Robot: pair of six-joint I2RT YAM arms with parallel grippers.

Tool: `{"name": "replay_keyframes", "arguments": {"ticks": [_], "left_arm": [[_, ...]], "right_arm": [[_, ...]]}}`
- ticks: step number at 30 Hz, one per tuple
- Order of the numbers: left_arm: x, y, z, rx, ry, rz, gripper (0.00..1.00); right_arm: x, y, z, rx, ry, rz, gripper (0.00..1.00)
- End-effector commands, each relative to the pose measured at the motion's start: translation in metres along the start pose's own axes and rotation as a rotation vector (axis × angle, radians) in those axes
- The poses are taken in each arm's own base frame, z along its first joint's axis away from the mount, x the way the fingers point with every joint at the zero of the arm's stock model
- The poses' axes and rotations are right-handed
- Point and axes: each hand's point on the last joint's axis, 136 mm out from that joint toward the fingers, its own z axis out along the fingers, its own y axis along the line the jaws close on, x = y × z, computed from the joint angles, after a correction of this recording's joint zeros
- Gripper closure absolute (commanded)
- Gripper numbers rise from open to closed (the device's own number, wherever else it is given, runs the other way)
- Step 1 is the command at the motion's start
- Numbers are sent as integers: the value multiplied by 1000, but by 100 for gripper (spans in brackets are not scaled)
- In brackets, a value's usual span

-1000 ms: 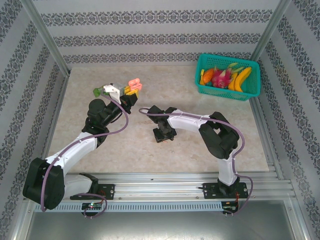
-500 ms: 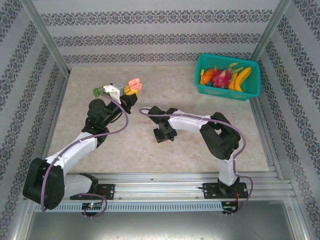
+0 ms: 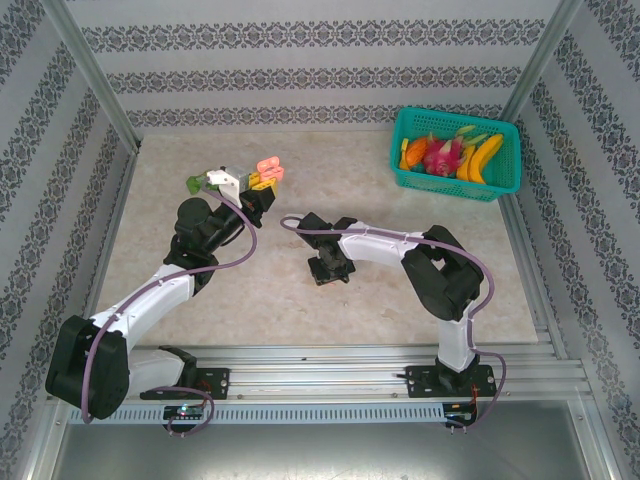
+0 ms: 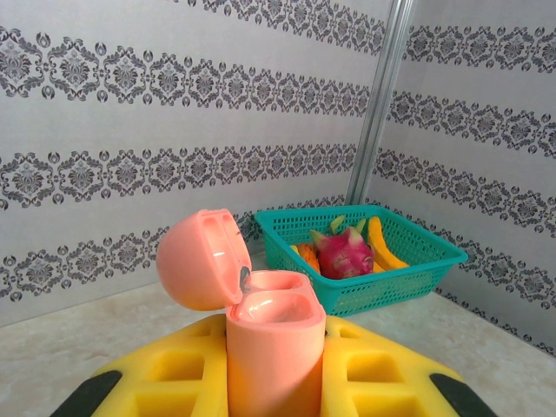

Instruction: Insert the wireless bluetooth earbuds into the charging case

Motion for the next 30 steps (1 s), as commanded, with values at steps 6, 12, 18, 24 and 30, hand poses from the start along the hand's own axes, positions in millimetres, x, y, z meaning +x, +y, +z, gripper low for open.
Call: {"name": "replay_keyframes", "arguments": {"ticks": [6,12,18,24,30], "left_arm": [[-25,-1,2,13,-68,12,100],[-24,-1,2,12,-67,12,100],[-23,0,2,12,-65,13,100],[-23,-1,2,15,-63,15,100],[-23,-2,2,15,-60,20,100]], "right_arm": [[25,-2,2,21,64,1,69],[27,-3,-1,25,57,11,66],[29,-1,3,19,63,19,73],[27,0,1,15,51,23,77],[21,-1,-7,18,19,31,79]]}}
